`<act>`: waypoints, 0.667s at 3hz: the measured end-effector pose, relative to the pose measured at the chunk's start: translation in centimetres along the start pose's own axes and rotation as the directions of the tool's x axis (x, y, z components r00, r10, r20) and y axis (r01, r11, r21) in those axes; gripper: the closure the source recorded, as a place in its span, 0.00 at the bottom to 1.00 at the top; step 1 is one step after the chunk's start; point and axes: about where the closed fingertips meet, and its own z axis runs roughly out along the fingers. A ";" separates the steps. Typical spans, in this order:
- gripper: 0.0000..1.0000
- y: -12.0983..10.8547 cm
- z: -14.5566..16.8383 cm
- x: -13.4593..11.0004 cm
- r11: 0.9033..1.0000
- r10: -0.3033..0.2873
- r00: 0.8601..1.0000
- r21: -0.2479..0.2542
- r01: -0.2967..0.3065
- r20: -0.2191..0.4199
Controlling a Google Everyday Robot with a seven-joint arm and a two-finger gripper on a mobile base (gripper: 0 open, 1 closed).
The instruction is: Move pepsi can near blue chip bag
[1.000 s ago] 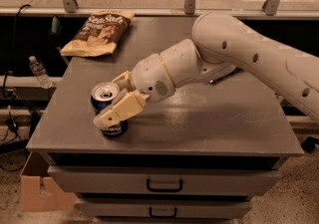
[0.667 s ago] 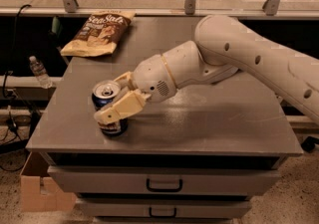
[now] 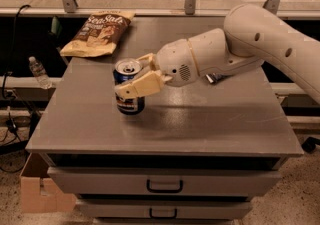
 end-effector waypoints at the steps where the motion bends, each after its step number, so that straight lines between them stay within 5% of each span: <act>1: 1.00 0.0 0.0 0.0 1.000 0.000 1.000 0.000 0.000 0.000; 2: 1.00 -0.1 -0.5 0.2 1.000 -0.004 1.000 0.025 0.003 0.020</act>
Offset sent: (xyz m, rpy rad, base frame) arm 0.0070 -0.0197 -0.0022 0.0468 -0.0247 -0.0759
